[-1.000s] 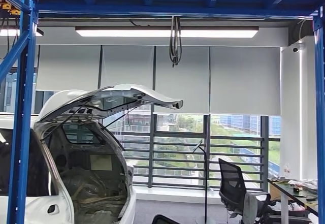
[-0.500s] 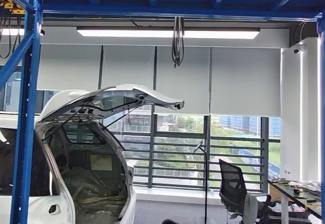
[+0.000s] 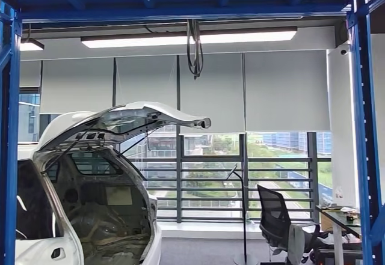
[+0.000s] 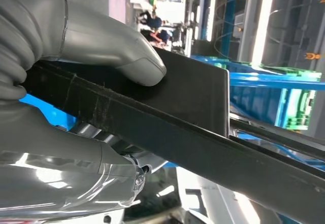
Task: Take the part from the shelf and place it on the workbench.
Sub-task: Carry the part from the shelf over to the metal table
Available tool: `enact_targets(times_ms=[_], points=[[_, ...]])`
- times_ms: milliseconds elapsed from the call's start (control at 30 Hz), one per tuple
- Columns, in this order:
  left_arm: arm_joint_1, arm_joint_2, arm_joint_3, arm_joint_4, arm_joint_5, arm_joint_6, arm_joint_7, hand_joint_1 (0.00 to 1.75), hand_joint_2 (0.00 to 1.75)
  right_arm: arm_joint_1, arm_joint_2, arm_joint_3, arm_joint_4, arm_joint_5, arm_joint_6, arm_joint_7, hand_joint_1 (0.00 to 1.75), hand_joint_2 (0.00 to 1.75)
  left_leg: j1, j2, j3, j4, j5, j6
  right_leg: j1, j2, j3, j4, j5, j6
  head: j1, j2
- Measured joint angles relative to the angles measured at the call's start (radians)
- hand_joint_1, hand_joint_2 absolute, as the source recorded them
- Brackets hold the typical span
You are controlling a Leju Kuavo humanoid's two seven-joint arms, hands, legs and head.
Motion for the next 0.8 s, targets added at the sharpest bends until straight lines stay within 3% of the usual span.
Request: enact_targets(times_ms=[67,100,133,167,267,300,400,433,500,567,600,633,667,733,800], points=[[0.001,0.0,0.003,0.0,-0.004,0.001,0.003,0.0,1.75,0.008,-0.003,-0.001,-0.004,0.01,-0.006,-0.002,1.75,1.75,-0.004,0.0,-0.043,0.123,-0.067,0.003,0.005,-0.004,-0.008,0.0,0.006,-0.011,0.0,0.0],[0.002,0.0,0.005,0.0,-0.006,0.002,0.005,0.0,1.75,0.013,-0.005,-0.001,-0.005,0.015,-0.008,-0.002,1.75,1.75,-0.005,0.0,-0.053,0.163,-0.083,0.004,0.008,-0.005,-0.012,0.0,0.009,-0.014,0.0,0.0],[0.002,0.0,0.007,0.0,-0.008,0.002,0.006,0.0,1.75,0.018,-0.006,-0.001,-0.006,0.02,-0.009,-0.002,1.75,1.75,-0.006,0.0,-0.048,0.169,-0.08,0.006,0.01,-0.005,-0.017,0.0,0.013,-0.016,0.0,0.0],[0.003,0.0,0.008,0.0,-0.009,0.002,0.008,0.0,1.75,0.023,-0.007,-0.001,-0.006,0.024,-0.01,-0.002,1.75,1.75,-0.007,0.0,-0.025,0.138,-0.061,0.008,0.011,-0.005,-0.021,0.0,0.017,-0.016,0.0,0.0],[-0.002,0.0,0.009,0.0,-0.019,0.001,0.011,0.0,1.75,0.029,-0.01,-0.001,-0.013,0.031,-0.011,-0.004,1.75,1.75,-0.011,0.0,0.089,-0.056,0.01,0.017,0.015,-0.003,-0.031,0.004,0.03,-0.005,0.0,0.0],[-0.003,0.0,0.009,0.0,-0.023,0.001,0.013,0.0,1.75,0.03,-0.011,-0.001,-0.016,0.032,-0.011,-0.005,1.75,1.75,-0.013,0.0,0.108,-0.093,0.02,0.02,0.016,-0.003,-0.033,0.004,0.035,0.001,0.0,0.0],[0.001,0.0,0.009,0.0,-0.032,0.002,0.02,0.0,1.75,0.029,-0.012,-0.001,-0.021,0.032,-0.008,-0.008,1.75,1.75,-0.019,0.001,0.106,-0.107,0.037,0.034,0.012,-0.002,-0.037,0.002,0.049,0.02,0.0,0.0],[0.002,0.0,0.009,0.0,-0.034,0.002,0.02,0.0,1.75,0.029,-0.013,-0.001,-0.022,0.032,-0.007,-0.009,1.75,1.75,-0.019,0.002,0.101,-0.108,0.045,0.04,0.01,-0.001,-0.041,0.008,0.038,0.025,0.0,0.0],[0.0,0.0,0.009,0.0,-0.038,0.002,0.019,0.0,1.75,0.028,-0.014,-0.001,-0.024,0.029,-0.006,-0.01,1.75,1.75,-0.017,0.007,0.085,-0.11,0.063,0.051,0.007,0.0,-0.063,0.071,-0.032,0.033,0.0,0.0],[0.0,0.0,0.01,0.0,-0.038,0.002,0.016,0.0,1.75,0.028,-0.014,0.0,-0.025,0.027,-0.005,-0.01,1.75,1.75,-0.019,0.009,0.066,-0.11,0.078,0.057,0.005,-0.001,-0.094,0.195,-0.123,0.04,0.0,0.0],[0.0,0.0,0.011,0.0,-0.038,0.004,0.014,0.0,1.75,0.028,-0.014,0.0,-0.025,0.026,-0.005,-0.008,1.75,1.75,-0.02,0.01,0.056,-0.109,0.085,0.057,0.005,-0.001,-0.101,0.248,-0.148,0.042,0.0,0.0],[0.0,0.0,0.012,0.0,-0.036,0.006,0.012,0.0,1.75,0.028,-0.015,0.0,-0.025,0.025,-0.005,-0.006,1.75,1.75,-0.021,0.011,0.046,-0.108,0.092,0.057,0.004,-0.001,-0.094,0.274,-0.154,0.044,0.0,0.0],[0.0,0.0,0.014,0.0,-0.034,0.008,0.01,0.0,1.75,0.028,-0.015,0.0,-0.025,0.024,-0.006,-0.003,1.75,1.75,-0.021,0.011,0.037,-0.108,0.099,0.056,0.004,-0.001,-0.069,0.261,-0.141,0.044,0.0,0.0],[0.001,0.0,0.017,0.0,-0.029,0.013,0.009,0.0,1.75,0.027,-0.015,0.0,-0.026,0.018,-0.009,0.008,1.75,1.75,-0.022,0.011,0.024,-0.108,0.111,0.052,0.005,0.0,0.031,0.133,-0.095,0.04,0.0,0.0],[0.002,-0.001,0.02,0.0,-0.025,0.015,0.008,0.0,1.75,0.027,-0.017,0.0,-0.029,0.011,-0.014,0.018,1.75,1.75,-0.023,0.01,0.016,-0.108,0.122,0.044,0.009,0.002,0.122,-0.009,-0.072,0.03,0.0,0.0]])
